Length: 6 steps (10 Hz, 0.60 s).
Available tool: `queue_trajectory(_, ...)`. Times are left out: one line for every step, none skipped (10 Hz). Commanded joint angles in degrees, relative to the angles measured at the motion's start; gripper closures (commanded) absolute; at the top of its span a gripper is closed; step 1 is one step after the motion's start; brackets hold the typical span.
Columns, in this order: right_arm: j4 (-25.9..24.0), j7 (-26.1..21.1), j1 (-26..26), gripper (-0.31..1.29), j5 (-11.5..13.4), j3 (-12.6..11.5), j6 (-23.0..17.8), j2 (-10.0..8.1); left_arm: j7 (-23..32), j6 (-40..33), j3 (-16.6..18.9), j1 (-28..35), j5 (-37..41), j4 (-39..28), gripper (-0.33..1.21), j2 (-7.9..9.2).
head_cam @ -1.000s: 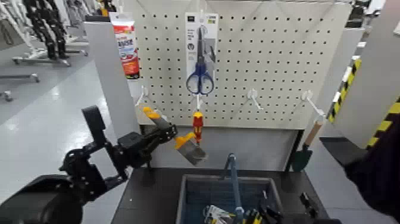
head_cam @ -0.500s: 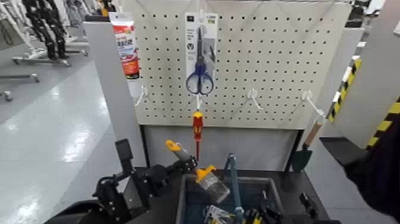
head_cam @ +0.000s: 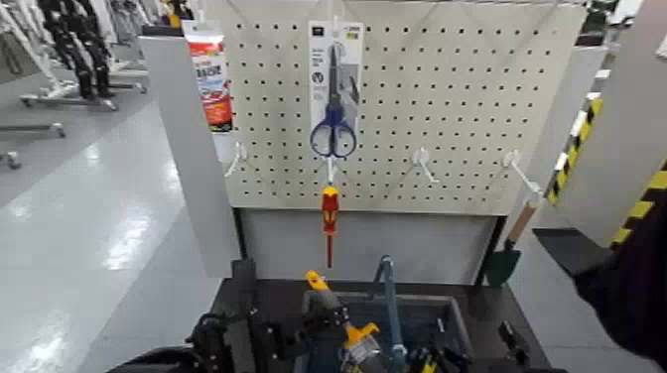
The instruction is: Put the yellow paint brush into the crate.
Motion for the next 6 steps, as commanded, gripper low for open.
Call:
queue_trajectory(0.1,0.0,0.0,0.12,-0.1,0.0,-0.4,0.0,1.7,4.5,-0.7,-0.6,1.3,0.3,1.08,0.29)
queue_trajectory(0.2,0.0,0.0,0.12,-0.1,-0.1,-0.4,0.0,2.8,6.1,-0.6,-0.6,2.7,0.5,0.96,0.29)
queue_trajectory(0.2,0.0,0.0,0.12,-0.1,-0.1,-0.5,0.09,5.2,9.7,0.3,-0.6,2.7,-0.5,0.63,0.29)
queue_trajectory(0.1,0.0,0.1,0.12,-0.2,-0.1,-0.5,0.09,9.7,14.0,2.8,-0.3,2.8,-2.7,0.34,0.2)
queue_trajectory(0.1,0.0,0.1,0.12,-0.2,-0.2,-0.5,0.09,15.2,16.5,5.2,0.7,5.3,-5.0,0.15,0.29)
queue_trajectory(0.1,0.0,0.2,0.12,-0.2,-0.2,-0.5,0.09,18.3,16.6,7.0,1.7,5.6,-7.7,0.12,0.37)
